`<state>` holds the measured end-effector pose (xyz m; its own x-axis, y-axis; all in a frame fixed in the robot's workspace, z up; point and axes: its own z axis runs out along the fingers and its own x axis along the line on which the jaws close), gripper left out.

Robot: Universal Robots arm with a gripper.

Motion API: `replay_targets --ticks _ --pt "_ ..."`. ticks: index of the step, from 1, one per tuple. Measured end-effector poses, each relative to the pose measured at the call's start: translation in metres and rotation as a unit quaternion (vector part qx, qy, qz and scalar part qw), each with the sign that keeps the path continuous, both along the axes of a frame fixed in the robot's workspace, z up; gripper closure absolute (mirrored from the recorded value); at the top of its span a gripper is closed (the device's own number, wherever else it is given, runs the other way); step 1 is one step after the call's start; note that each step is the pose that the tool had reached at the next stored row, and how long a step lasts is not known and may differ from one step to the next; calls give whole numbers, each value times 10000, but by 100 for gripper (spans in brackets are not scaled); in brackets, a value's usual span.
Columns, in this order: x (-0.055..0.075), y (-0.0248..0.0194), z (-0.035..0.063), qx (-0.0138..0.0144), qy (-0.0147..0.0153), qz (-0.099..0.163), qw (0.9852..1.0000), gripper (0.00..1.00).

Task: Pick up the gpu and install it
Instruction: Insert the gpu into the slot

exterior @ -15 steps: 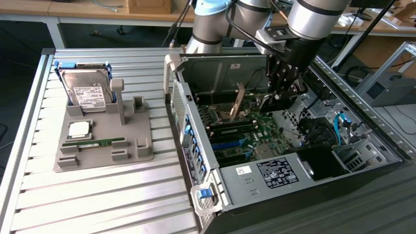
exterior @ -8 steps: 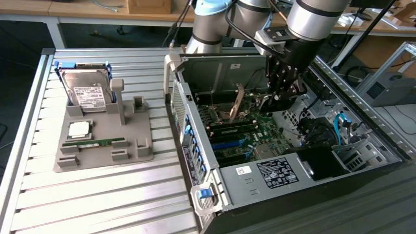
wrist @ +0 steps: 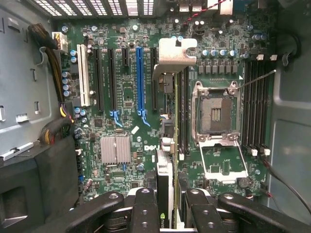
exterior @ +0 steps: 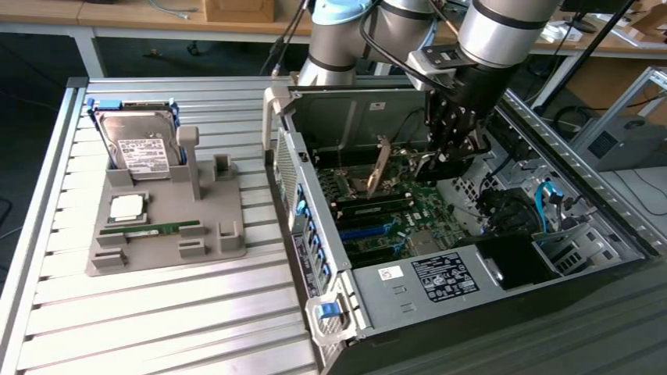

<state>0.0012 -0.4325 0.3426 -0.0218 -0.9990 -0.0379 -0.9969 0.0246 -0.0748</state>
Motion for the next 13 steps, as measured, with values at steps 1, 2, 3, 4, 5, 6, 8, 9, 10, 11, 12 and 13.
replay_targets --ticks 1,2,3,4,5,6,8,9,10,11,12,13 --pt "-2 -1 -4 0 0 0 10000 73" --pt "-3 -1 -6 0 0 0 10000 73" --pt "-4 -2 -9 0 0 0 10000 73" --pt "-6 -3 -13 0 0 0 10000 73" --pt "-9 -5 -18 0 0 0 10000 73" --pt "-10 -6 -20 0 0 0 10000 73" --pt "-13 -7 -25 0 0 0 10000 73" --pt "-14 -7 -27 0 0 -1 10000 73" --pt "-15 -8 -30 0 0 0 10000 73" --pt "-16 -9 -32 0 0 0 10000 73" --pt "-18 -9 -34 0 0 0 10000 73" --pt "-18 -10 -36 0 0 0 10000 73"
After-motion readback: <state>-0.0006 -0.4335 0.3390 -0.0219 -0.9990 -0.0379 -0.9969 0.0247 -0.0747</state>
